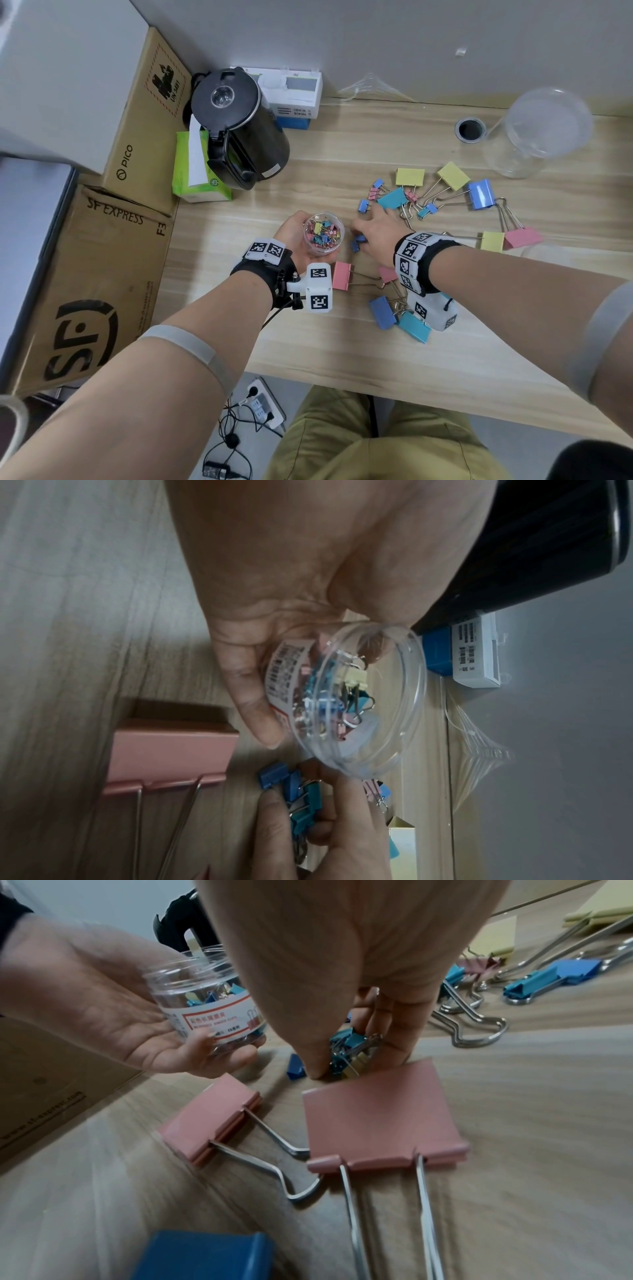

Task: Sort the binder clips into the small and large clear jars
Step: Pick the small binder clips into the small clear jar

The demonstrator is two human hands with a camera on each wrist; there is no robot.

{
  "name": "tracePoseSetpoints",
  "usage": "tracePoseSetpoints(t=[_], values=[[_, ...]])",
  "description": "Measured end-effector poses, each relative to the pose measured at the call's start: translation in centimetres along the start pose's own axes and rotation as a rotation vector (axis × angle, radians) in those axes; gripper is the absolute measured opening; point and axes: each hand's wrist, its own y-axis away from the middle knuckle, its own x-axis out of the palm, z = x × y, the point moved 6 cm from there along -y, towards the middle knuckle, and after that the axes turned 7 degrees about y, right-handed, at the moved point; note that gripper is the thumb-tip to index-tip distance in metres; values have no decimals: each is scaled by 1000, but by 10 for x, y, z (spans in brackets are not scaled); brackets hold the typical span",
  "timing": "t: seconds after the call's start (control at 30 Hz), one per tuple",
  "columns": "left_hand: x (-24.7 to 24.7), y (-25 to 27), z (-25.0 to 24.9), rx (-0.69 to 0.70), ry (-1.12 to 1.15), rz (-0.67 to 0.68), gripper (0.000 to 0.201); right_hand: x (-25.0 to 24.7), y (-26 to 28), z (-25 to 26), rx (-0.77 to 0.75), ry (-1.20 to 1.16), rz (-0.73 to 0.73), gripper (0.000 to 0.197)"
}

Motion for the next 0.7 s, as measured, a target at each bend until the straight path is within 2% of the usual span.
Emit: tracePoseSetpoints(t=[0.33, 0.57, 0.7], values=[[-1, 4, 3, 12, -3, -22, 35, 6, 2, -7, 16, -2, 23, 27], [2, 7, 7, 13, 5, 0, 33, 6, 7, -13, -29, -40, -24, 22], [5, 8, 8, 10, 0, -9, 35, 1, 14, -23, -18, -145, -82, 19]])
